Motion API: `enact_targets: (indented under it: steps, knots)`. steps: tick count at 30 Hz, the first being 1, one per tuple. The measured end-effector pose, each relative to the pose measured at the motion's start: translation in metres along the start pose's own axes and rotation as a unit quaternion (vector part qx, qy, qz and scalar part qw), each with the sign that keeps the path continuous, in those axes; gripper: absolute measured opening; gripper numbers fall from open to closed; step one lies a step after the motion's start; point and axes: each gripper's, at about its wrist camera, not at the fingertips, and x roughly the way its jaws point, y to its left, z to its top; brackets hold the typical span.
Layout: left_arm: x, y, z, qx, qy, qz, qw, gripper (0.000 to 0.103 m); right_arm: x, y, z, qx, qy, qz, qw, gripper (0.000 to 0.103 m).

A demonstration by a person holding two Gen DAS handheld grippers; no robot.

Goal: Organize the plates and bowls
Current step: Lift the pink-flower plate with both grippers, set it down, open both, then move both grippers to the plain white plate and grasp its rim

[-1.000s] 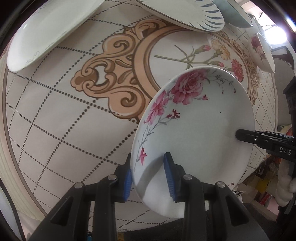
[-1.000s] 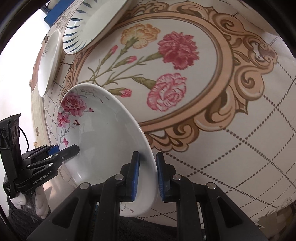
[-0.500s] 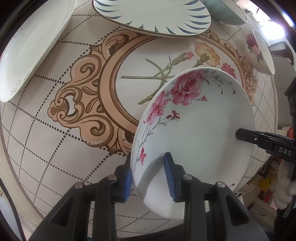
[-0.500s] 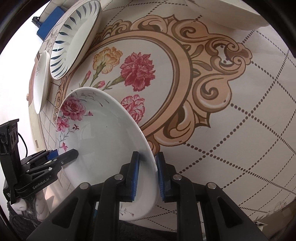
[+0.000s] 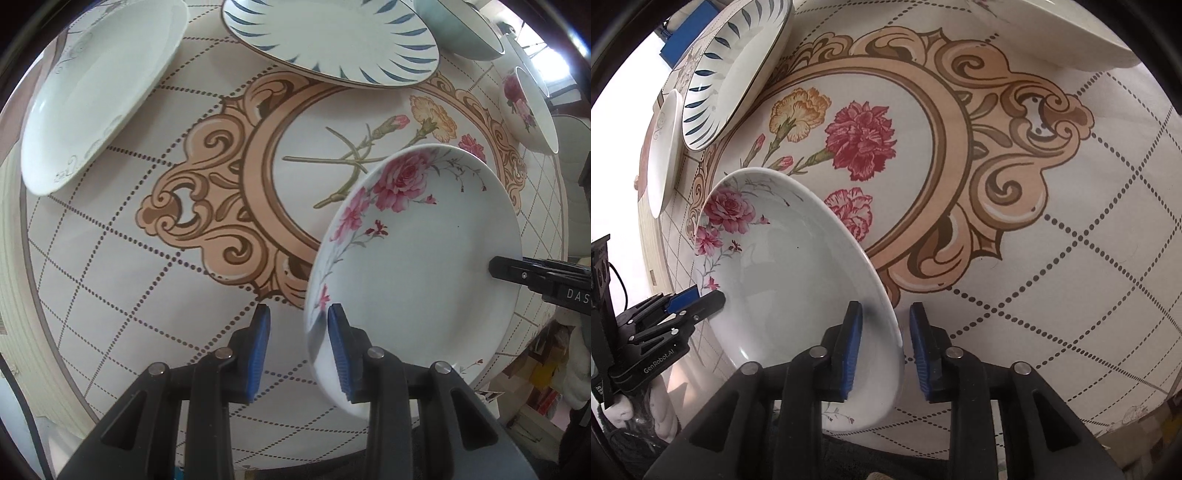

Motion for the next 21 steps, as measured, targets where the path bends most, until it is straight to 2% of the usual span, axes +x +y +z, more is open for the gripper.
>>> enact_targets:
  steps: [1, 2, 4, 6, 7, 8, 9, 10, 12, 14, 16, 18, 21]
  knots:
    - [-0.004, 0.005, -0.003, -0.006, -0.005, 0.003, 1.0000, 0.040, -0.003, 0.001, 0.000, -0.004, -0.004, -0.012, 1.000, 0.048]
    - [-0.008, 0.011, -0.005, -0.013, -0.010, 0.001, 0.9999, 0.042, -0.006, 0.008, 0.002, -0.008, -0.008, -0.026, 1.000, 0.055]
    - [-0.018, 0.021, -0.011, -0.023, -0.023, 0.005, 0.9995, 0.047, -0.017, 0.009, 0.002, -0.018, -0.021, -0.046, 0.999, 0.060]
    - [-0.030, 0.027, -0.017, -0.017, -0.039, 0.038, 0.9984, 0.052, -0.032, 0.016, 0.003, -0.034, -0.039, -0.067, 0.996, 0.061]
    - [-0.036, 0.029, -0.019, -0.015, -0.051, 0.053, 0.9972, 0.061, -0.040, 0.021, 0.004, -0.045, -0.050, -0.074, 0.995, 0.064]
    - [-0.043, 0.031, -0.020, -0.013, -0.065, 0.066, 0.9956, 0.067, -0.049, 0.027, 0.005, -0.057, -0.061, -0.078, 0.993, 0.072]
    - [-0.049, 0.033, -0.021, -0.012, -0.078, 0.077, 0.9939, 0.079, -0.058, 0.035, 0.006, -0.068, -0.074, -0.078, 0.992, 0.077]
    - [-0.056, 0.036, -0.020, -0.014, -0.090, 0.085, 0.9923, 0.086, -0.067, 0.044, 0.008, -0.081, -0.086, -0.072, 0.990, 0.085]
    - [-0.070, 0.044, -0.019, -0.028, -0.119, 0.093, 0.9881, 0.087, -0.081, 0.073, 0.017, -0.108, -0.106, -0.058, 0.987, 0.090]
    - [-0.083, 0.056, -0.014, -0.046, -0.143, 0.094, 0.9842, 0.088, -0.094, 0.106, 0.027, -0.140, -0.128, -0.040, 0.981, 0.100]
    - [-0.096, 0.068, -0.006, -0.065, -0.171, 0.095, 0.9786, 0.094, -0.103, 0.143, 0.043, -0.164, -0.141, -0.016, 0.976, 0.102]
    - [-0.106, 0.085, 0.007, -0.087, -0.193, 0.093, 0.9729, 0.094, -0.097, 0.203, 0.062, -0.189, -0.143, 0.005, 0.972, 0.102]
    - [-0.114, 0.121, 0.029, -0.114, -0.204, 0.086, 0.9686, 0.094, -0.091, 0.263, 0.103, -0.231, -0.133, 0.001, 0.964, 0.102]
